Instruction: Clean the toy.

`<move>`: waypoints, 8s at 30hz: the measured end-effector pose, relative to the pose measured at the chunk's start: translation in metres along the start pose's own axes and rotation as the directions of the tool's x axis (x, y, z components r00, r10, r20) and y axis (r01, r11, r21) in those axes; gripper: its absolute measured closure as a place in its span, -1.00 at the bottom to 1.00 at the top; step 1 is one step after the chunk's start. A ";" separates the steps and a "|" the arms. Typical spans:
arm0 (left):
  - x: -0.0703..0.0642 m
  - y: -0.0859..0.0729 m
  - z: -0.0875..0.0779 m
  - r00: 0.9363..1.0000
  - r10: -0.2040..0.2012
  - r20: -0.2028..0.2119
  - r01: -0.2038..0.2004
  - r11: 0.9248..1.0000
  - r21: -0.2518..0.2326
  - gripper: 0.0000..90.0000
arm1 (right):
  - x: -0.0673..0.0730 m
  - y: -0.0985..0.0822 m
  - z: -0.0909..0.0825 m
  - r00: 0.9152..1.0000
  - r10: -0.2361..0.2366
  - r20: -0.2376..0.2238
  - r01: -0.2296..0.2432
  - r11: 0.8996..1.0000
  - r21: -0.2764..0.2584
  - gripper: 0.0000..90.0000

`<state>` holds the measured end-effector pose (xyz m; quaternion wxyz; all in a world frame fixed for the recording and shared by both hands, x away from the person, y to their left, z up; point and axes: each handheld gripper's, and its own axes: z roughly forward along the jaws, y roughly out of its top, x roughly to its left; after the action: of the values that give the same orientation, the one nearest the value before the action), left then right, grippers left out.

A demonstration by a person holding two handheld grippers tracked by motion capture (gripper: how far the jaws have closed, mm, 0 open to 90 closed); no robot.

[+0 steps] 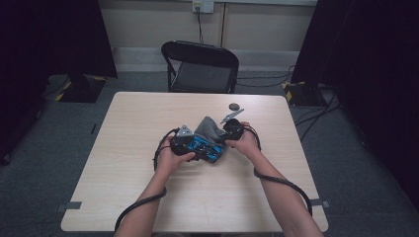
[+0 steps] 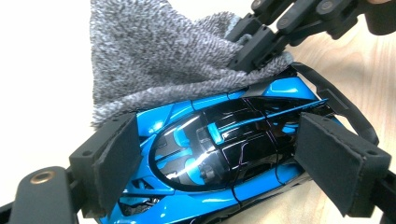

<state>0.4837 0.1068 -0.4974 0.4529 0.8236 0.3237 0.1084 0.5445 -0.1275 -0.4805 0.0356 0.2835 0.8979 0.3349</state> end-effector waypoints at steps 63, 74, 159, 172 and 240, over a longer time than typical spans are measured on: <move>-0.002 0.014 0.002 1.000 -0.009 -0.009 0.010 0.994 0.109 -0.70 | 0.006 -0.116 -0.093 0.994 0.112 0.003 -0.111 0.990 -0.085 0.70; -0.006 0.024 -0.005 0.999 0.043 0.009 -0.044 0.994 0.105 -0.55 | 0.006 -0.117 -0.113 0.991 0.133 -0.013 -0.133 0.981 -0.139 0.70; -0.028 -0.061 -0.137 0.983 0.135 0.124 -0.141 0.989 0.037 -0.62 | 0.101 0.020 -0.009 0.996 -0.083 0.013 0.084 0.981 -0.176 -0.58; -0.025 -0.069 -0.130 0.981 0.143 0.133 -0.155 0.984 0.083 -0.58 | 0.075 0.018 0.024 0.996 -0.048 0.073 0.056 0.993 -0.106 -0.60; -0.020 -0.075 -0.119 0.982 0.123 0.142 -0.139 0.984 0.112 -0.59 | 0.064 0.001 0.031 0.993 -0.082 0.083 0.084 0.996 -0.029 -0.60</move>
<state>0.3794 0.2034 -0.4892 0.4147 0.8746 0.2433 0.0623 0.4993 -0.0750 -0.4956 0.0906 0.2586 0.9012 0.3358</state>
